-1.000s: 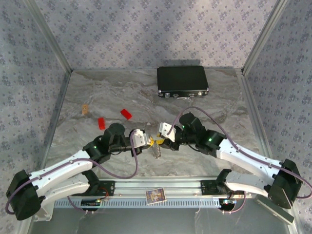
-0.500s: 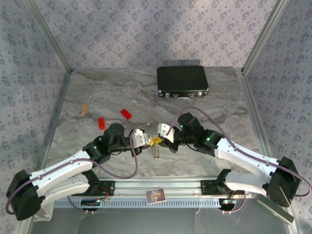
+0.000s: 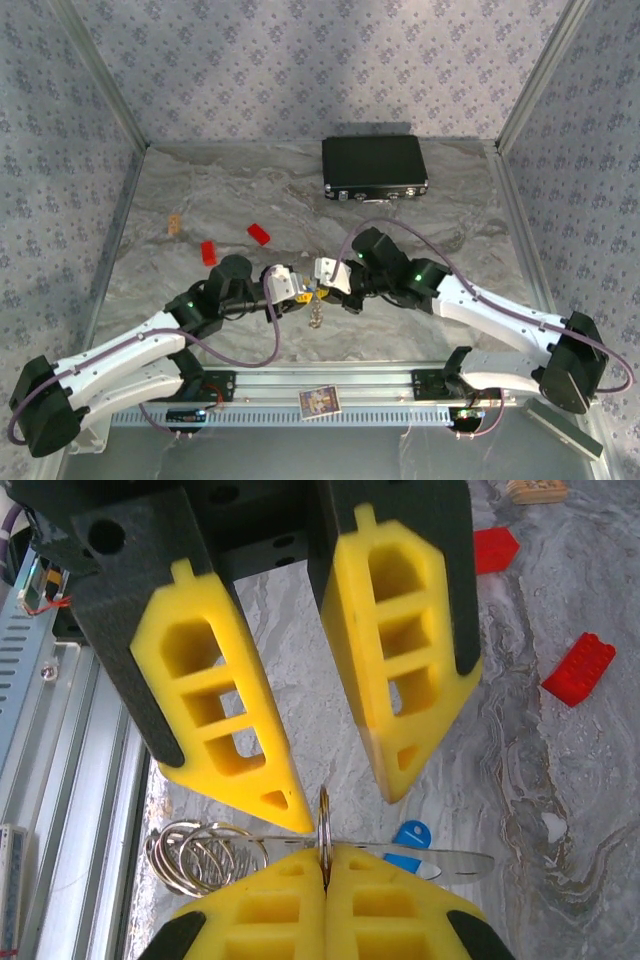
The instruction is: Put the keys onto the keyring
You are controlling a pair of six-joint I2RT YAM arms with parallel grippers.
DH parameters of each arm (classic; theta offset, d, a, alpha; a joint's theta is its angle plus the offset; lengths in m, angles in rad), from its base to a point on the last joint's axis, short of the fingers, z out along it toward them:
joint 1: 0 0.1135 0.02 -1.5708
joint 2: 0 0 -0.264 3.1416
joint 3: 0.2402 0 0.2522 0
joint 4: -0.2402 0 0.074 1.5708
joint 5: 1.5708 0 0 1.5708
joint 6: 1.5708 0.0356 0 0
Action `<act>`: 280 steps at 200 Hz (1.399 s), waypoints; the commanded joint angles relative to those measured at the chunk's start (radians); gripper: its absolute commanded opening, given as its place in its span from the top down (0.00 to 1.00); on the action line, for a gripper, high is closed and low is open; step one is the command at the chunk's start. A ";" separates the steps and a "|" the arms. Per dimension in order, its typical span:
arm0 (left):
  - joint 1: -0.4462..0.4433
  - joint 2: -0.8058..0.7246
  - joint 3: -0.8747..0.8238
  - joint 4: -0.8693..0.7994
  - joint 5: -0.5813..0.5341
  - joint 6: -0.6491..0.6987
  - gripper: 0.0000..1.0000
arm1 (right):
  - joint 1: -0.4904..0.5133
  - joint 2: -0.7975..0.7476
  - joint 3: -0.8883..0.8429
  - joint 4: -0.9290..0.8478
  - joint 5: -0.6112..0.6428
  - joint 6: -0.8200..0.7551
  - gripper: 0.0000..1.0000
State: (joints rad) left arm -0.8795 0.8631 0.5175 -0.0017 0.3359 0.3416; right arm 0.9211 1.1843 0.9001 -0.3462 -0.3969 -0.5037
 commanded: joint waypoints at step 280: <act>-0.008 -0.022 -0.045 0.154 0.041 -0.018 1.00 | -0.040 -0.062 -0.057 0.063 -0.023 0.091 0.89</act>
State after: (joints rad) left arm -0.8803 0.8619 0.4732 0.0933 0.3511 0.3382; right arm 0.8791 1.1213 0.8253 -0.2722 -0.4080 -0.4206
